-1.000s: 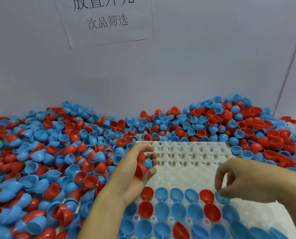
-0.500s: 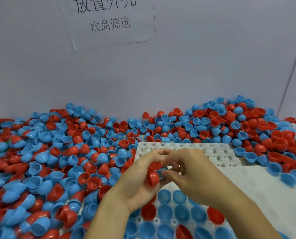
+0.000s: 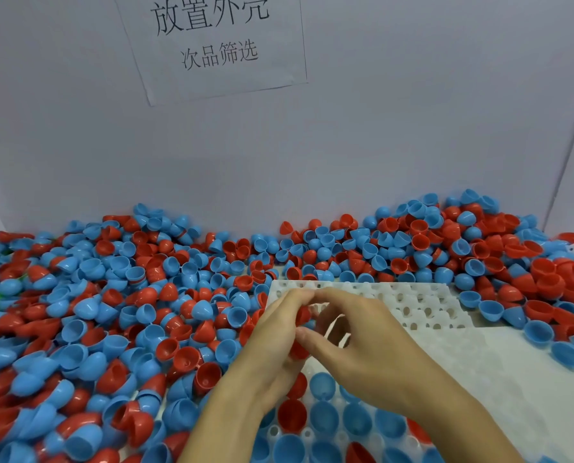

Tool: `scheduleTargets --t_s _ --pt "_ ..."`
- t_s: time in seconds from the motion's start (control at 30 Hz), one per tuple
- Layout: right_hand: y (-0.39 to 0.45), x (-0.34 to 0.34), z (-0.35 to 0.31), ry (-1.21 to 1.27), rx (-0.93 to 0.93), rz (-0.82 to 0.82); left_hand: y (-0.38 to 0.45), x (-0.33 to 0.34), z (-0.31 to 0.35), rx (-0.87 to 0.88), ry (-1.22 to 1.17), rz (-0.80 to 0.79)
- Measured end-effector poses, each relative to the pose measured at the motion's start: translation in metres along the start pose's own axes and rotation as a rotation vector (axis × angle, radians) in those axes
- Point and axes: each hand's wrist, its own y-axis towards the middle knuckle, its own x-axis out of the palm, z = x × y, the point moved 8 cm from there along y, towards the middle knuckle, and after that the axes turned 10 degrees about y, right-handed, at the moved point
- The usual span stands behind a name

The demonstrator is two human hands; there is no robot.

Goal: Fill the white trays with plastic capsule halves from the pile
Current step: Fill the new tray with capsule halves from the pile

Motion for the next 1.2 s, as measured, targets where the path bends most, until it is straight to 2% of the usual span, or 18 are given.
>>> scheduleTargets --t_s 0.1,0.2,0.37,0.43,0.53,0.6,0.7,0.8,0.97,1.07,1.2 --pt "0.001 0.007 -0.001 0.054 0.008 -0.023 -0.002 0.005 0.001 0.004 -0.018 -0.017" --pt "0.001 0.001 0.005 0.060 0.074 -0.058 -0.002 0.008 0.000 0.016 0.146 -0.051" --pt "0.000 -0.054 0.026 0.007 0.201 0.115 -0.002 -0.004 -0.004 -0.026 0.311 0.002" --pt "-0.002 -0.064 0.029 -0.017 0.206 0.153 -0.002 -0.017 0.015 0.079 0.211 0.121" --pt "-0.001 -0.059 0.030 -0.011 0.206 0.135 -0.020 -0.072 0.053 0.405 -0.230 0.473" --pt "-0.001 -0.053 0.030 -0.015 0.214 0.113 -0.028 -0.099 0.051 0.407 -0.352 0.611" --pt "-0.001 -0.047 0.033 -0.022 0.241 0.089 -0.030 -0.096 0.039 0.332 -0.251 0.696" --pt "-0.001 -0.046 0.036 -0.018 0.262 0.080 -0.020 -0.080 0.030 0.331 -0.212 0.641" --pt "0.000 -0.047 0.038 -0.016 0.263 0.097 -0.014 -0.070 0.031 0.293 -0.016 0.526" --pt "-0.001 -0.044 0.035 0.033 0.263 0.078 -0.010 -0.050 0.035 0.300 0.078 0.339" --pt "-0.002 -0.035 0.026 0.130 0.238 0.028 -0.009 -0.018 0.032 0.313 0.373 0.094"
